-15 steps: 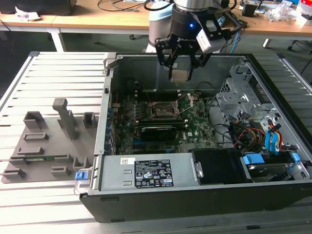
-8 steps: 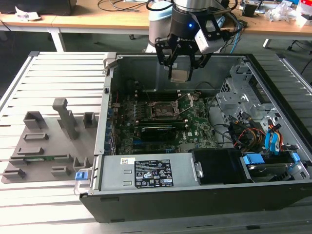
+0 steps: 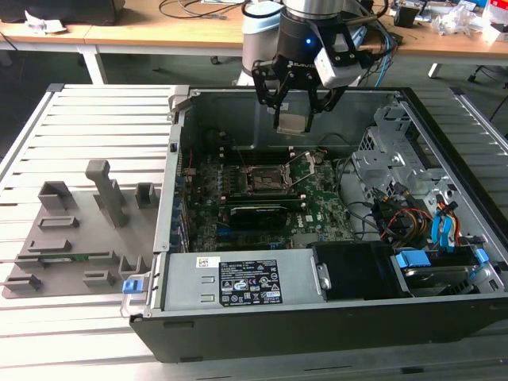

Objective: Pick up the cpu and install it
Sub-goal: 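Place the cpu into insertion slot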

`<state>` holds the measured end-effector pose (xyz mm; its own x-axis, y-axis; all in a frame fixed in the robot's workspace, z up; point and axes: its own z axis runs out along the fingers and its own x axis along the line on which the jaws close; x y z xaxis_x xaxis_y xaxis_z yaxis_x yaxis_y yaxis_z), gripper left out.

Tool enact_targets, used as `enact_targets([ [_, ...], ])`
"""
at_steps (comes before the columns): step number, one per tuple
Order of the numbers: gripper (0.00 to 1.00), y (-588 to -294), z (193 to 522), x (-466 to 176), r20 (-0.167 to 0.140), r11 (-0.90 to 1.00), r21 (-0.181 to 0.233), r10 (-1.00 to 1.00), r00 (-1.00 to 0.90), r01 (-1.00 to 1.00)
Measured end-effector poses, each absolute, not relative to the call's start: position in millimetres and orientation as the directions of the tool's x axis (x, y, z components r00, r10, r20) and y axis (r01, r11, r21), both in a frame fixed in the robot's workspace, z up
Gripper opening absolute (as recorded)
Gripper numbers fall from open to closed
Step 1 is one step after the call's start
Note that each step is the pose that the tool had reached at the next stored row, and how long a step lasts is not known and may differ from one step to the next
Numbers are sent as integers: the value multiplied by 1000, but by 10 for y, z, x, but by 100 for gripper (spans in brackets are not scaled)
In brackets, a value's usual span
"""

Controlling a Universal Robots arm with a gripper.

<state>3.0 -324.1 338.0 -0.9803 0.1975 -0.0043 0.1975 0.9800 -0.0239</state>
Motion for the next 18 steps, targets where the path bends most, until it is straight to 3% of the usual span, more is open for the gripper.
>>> enact_targets([
  [18, 55, -3241, 3378, 30, -5, 951, -27, 307, -952, 307],
])
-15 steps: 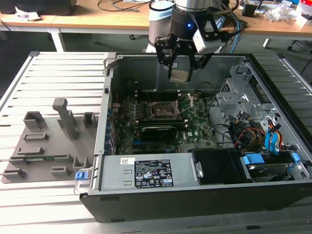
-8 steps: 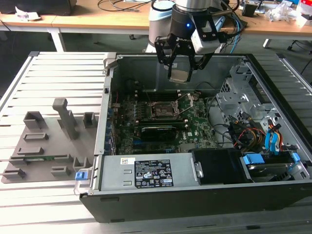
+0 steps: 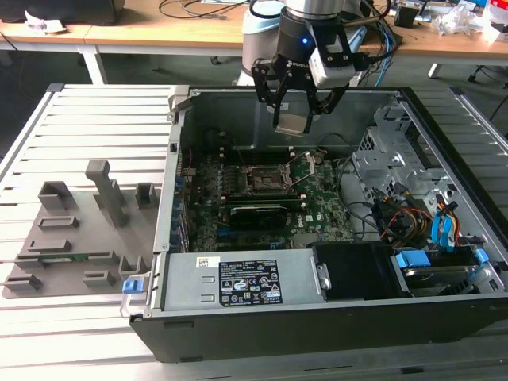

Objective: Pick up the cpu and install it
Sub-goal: 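Place the cpu into insertion slot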

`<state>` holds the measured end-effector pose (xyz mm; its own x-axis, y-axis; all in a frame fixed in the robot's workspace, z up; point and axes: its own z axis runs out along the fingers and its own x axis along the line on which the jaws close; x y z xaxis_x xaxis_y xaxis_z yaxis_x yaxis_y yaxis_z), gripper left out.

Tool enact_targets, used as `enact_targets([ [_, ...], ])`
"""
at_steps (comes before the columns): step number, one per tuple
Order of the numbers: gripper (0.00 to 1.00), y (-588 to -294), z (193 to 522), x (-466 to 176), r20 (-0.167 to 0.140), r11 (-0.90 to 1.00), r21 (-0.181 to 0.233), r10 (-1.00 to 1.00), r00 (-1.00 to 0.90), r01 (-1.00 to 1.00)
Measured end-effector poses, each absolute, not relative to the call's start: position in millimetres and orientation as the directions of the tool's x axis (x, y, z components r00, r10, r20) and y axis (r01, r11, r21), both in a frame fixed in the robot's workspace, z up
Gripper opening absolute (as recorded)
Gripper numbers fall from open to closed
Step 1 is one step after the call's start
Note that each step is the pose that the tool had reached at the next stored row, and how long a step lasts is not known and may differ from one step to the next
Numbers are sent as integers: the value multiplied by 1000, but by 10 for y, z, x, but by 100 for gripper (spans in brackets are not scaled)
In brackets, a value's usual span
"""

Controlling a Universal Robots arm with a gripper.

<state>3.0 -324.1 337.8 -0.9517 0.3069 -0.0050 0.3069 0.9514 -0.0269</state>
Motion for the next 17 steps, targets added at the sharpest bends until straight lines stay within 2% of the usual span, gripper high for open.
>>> enact_targets([
  [17, 55, -3241, 3376, 30, -5, 908, -28, 419, -908, 419],
])
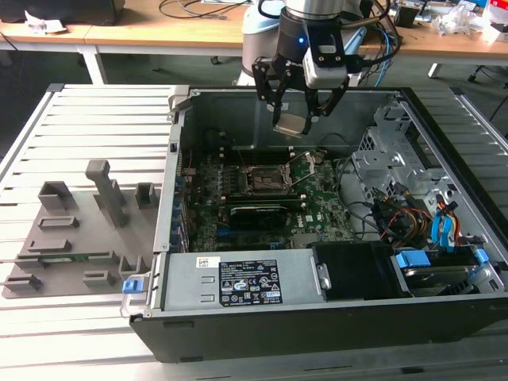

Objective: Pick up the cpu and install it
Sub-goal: 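Place the cpu into insertion slot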

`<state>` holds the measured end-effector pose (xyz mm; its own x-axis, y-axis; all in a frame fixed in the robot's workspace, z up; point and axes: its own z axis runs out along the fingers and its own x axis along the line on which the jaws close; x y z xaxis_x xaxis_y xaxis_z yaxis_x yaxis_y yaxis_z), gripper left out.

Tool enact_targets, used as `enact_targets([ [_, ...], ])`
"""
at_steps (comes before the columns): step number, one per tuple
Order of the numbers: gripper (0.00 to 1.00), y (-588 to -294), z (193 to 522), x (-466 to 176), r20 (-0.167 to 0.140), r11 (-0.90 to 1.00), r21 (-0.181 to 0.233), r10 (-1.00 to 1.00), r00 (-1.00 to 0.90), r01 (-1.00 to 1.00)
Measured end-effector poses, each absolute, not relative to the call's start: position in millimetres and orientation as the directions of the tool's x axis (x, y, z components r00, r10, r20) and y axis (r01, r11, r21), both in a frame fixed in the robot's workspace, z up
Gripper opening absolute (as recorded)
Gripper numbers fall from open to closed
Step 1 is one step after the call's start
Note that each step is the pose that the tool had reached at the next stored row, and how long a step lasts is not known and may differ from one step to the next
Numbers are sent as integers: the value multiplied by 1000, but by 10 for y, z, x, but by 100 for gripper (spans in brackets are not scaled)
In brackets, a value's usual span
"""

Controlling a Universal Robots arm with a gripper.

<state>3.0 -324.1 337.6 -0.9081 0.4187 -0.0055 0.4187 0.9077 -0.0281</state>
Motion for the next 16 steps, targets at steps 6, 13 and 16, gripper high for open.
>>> enact_targets([
  [6, 55, -3241, 3375, 30, -6, 889, -29, 457, -889, 457],
  [13, 55, -3241, 3375, 30, -6, 868, -29, 495, -869, 495],
  [16, 55, -3241, 3374, 30, -6, 858, -30, 513, -858, 513],
])
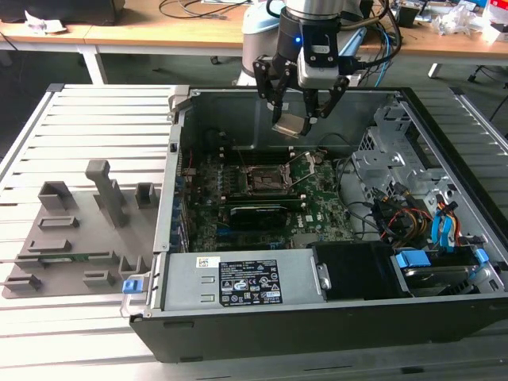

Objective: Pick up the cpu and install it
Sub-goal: 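Place the cpu into insertion slot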

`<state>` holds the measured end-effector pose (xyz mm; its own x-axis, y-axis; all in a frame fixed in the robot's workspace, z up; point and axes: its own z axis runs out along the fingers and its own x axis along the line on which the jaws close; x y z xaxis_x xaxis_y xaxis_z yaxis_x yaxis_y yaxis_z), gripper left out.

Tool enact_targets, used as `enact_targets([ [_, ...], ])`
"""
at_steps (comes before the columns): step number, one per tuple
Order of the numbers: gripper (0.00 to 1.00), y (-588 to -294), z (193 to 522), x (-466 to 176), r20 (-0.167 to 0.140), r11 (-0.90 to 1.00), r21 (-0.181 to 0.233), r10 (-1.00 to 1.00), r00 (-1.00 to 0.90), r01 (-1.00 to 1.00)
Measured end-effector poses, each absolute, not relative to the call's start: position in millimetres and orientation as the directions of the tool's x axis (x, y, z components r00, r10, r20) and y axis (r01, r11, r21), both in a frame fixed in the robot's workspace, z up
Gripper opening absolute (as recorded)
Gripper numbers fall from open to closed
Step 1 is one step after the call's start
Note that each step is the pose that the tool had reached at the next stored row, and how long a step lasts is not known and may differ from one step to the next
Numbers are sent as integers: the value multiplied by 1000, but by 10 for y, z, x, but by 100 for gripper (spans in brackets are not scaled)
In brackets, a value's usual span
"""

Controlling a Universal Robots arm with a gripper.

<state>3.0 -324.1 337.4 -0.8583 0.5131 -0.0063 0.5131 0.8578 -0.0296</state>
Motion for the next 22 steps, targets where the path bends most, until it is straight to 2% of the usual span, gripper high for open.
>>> enact_targets([
  [22, 55, -3241, 3371, 30, -8, 769, -33, 639, -769, 639],
])
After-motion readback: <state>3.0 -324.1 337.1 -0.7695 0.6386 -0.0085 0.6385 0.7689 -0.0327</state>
